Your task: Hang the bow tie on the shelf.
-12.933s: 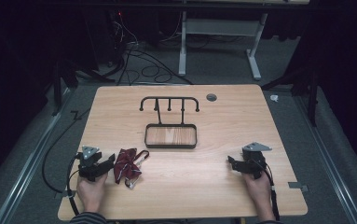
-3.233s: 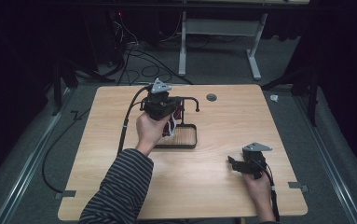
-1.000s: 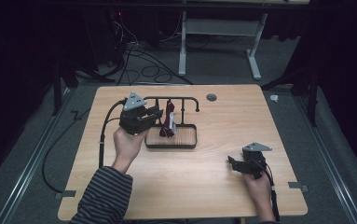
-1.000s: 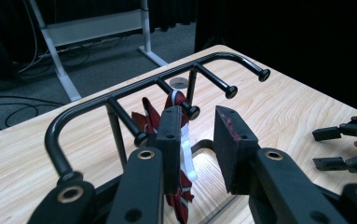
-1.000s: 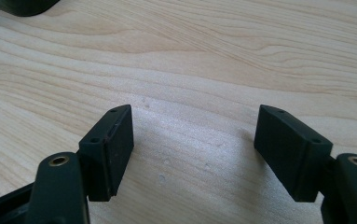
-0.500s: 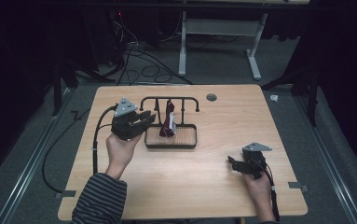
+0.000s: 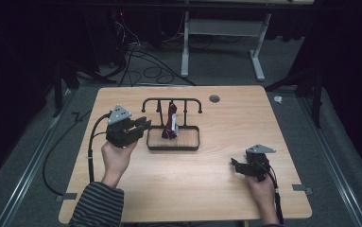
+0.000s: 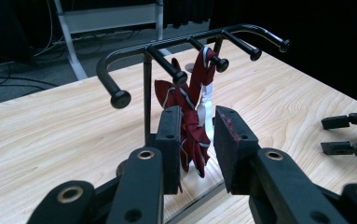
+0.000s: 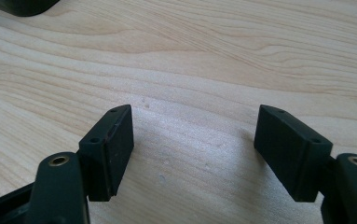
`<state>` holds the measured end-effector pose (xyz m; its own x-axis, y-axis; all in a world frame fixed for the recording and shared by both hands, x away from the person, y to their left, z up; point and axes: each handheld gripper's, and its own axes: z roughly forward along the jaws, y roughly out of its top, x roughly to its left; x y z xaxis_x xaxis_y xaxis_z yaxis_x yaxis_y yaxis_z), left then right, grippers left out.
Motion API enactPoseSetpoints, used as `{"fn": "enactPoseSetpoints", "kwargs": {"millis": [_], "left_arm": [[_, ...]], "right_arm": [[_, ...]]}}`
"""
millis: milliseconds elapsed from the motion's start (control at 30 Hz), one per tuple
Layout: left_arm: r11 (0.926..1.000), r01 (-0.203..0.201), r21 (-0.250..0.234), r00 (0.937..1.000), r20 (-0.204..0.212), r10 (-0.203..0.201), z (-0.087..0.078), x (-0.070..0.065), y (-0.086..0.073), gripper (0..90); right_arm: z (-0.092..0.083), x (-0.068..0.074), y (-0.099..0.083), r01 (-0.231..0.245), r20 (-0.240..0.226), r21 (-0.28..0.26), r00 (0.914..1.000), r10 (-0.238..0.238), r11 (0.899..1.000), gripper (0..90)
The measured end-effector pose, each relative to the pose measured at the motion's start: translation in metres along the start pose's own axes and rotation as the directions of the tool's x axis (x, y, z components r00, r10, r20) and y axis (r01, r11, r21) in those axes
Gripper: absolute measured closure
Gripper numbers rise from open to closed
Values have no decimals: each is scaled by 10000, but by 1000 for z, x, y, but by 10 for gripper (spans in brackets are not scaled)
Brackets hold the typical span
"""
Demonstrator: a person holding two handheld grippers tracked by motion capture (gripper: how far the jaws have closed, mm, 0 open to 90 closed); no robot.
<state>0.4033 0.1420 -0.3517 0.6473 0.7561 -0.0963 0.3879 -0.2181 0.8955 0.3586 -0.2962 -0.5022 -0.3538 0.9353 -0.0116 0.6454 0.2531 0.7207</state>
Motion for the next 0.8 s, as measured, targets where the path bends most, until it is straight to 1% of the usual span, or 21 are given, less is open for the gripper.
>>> {"fn": "enactPoseSetpoints", "kwargs": {"millis": [200, 367, 533, 767, 800], "left_arm": [[9999, 121, -2, 9999, -75, -121, -3, 2, -5, 720], [9996, 299, 9, 9995, -135, -299, -8, 4, -15, 721], [9990, 449, -6, 9988, -191, -449, -13, 7, -20, 720], [9986, 532, -2, 9983, -228, -532, -16, 8, -26, 720], [9981, 620, 48, 9978, -240, -619, -16, 10, -29, 720]], "right_arm": [[0, 0, 0, 5, 0, 0, 10000, -5, 10000, 296], [0, 0, 0, 3, 0, -1, 10000, -3, 10000, 296], [0, 0, 0, 3, 15, 0, 10000, -3, 10000, 296], [0, 0, 0, 0, 5, 0, 10000, 0, 10000, 296], [0, 0, 0, 3, 14, 0, 10000, -3, 10000, 296]]}}
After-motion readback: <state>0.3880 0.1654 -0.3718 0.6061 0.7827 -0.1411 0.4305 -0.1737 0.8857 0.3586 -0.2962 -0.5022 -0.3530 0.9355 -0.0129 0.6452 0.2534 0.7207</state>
